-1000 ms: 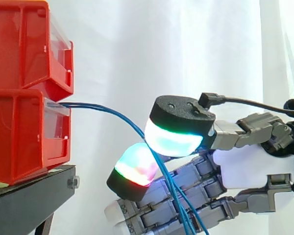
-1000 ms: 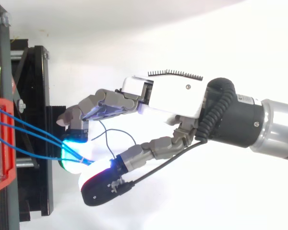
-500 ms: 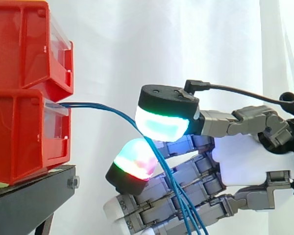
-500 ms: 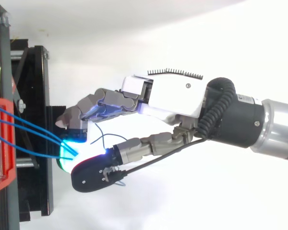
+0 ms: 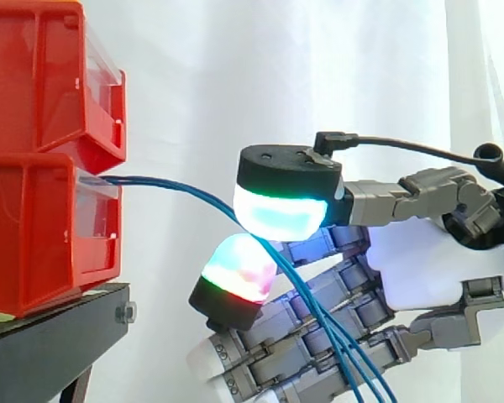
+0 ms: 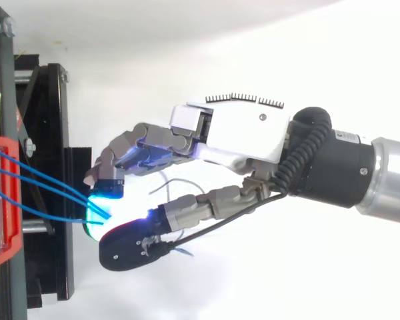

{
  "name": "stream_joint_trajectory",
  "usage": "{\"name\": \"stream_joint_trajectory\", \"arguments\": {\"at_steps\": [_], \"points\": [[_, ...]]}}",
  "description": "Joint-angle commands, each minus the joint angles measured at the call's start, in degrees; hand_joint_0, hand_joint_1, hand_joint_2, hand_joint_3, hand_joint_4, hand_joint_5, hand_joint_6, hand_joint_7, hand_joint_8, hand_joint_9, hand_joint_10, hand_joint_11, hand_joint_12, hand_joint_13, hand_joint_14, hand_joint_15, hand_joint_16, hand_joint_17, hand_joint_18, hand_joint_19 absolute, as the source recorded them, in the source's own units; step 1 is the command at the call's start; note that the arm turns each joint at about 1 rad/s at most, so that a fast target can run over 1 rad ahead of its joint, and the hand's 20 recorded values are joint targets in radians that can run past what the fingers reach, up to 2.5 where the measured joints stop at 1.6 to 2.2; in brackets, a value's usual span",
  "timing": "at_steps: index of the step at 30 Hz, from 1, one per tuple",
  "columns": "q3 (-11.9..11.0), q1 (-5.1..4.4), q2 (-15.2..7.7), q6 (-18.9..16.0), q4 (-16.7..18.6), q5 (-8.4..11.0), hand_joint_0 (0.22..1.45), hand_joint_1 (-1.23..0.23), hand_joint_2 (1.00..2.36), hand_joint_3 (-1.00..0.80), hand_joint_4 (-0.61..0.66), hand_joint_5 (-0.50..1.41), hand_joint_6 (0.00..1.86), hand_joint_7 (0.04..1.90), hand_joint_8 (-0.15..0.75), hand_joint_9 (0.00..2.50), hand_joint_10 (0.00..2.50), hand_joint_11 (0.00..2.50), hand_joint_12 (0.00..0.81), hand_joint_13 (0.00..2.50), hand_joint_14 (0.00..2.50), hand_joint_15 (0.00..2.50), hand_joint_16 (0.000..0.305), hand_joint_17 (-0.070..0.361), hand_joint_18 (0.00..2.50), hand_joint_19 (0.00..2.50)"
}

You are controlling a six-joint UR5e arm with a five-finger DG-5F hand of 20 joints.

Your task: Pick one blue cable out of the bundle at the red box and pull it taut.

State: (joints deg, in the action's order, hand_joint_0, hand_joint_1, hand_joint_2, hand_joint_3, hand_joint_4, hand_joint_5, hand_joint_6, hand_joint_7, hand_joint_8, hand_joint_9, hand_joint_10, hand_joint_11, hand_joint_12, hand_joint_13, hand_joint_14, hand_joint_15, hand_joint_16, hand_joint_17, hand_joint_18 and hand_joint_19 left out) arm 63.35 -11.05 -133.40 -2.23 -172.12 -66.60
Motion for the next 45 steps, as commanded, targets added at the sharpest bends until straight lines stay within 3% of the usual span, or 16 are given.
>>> {"name": "stream_joint_trajectory", "arguments": {"at_steps": [1,8,15,19,23,31,36,40,45], "points": [[-0.1,-0.02,0.0,-0.8,-0.5,0.07,0.7,-0.89,1.02,-0.27,-0.04,-0.18,0.93,1.04,0.314,0.53,0.0,0.19,0.388,0.38,0.0,0.13,0.055,0.123,0.49,0.08],[-0.1,-0.02,0.0,-2.7,-1.9,0.07,0.78,-0.93,1.0,-0.49,-0.08,-0.18,0.93,1.06,0.301,0.54,0.0,0.19,0.386,0.39,0.0,0.12,0.054,0.122,0.49,0.05],[-0.1,-0.02,0.0,-4.5,-3.7,0.07,0.81,-0.89,1.0,-0.5,-0.06,-0.2,0.94,1.06,0.291,0.57,0.01,0.23,0.383,0.42,0.0,0.12,0.054,0.12,0.51,0.05],[-0.1,-0.02,0.0,-4.9,-3.8,0.07,0.72,-0.92,1.0,-0.5,0.04,-0.2,0.94,0.92,0.291,0.57,0.01,0.23,0.384,0.42,0.0,0.12,0.053,0.119,0.51,0.04],[-0.1,-0.02,0.0,-5.2,-3.9,0.07,0.57,-0.94,1.0,-0.5,0.07,-0.2,0.93,0.93,0.298,0.56,0.01,0.26,0.395,0.41,0.0,0.14,0.055,0.124,0.49,0.07],[-0.1,-0.02,0.0,-5.2,-3.9,0.07,0.43,-0.91,1.0,-0.5,0.12,-0.2,0.93,0.84,0.336,0.56,0.0,0.25,0.441,0.4,0.01,0.15,0.064,0.144,0.49,0.08],[-0.2,-0.02,0.0,-5.2,-3.9,-0.02,0.51,-0.7,1.0,-0.5,0.11,-0.19,0.91,0.89,0.32,0.56,0.01,0.25,0.417,0.38,0.0,0.16,0.059,0.134,0.45,0.11],[-0.1,-0.02,0.0,-5.2,-3.9,0.07,0.59,-0.67,1.0,-0.48,0.09,-0.19,0.91,0.92,0.313,0.56,0.01,0.25,0.398,0.37,0.0,0.16,0.056,0.126,0.41,0.14],[-0.2,-0.02,0.0,-5.2,-3.9,-0.02,0.6,-0.69,1.01,-0.39,0.09,-0.19,0.91,0.93,0.316,0.57,0.01,0.25,0.398,0.37,0.0,0.16,0.056,0.125,0.41,0.14]]}}
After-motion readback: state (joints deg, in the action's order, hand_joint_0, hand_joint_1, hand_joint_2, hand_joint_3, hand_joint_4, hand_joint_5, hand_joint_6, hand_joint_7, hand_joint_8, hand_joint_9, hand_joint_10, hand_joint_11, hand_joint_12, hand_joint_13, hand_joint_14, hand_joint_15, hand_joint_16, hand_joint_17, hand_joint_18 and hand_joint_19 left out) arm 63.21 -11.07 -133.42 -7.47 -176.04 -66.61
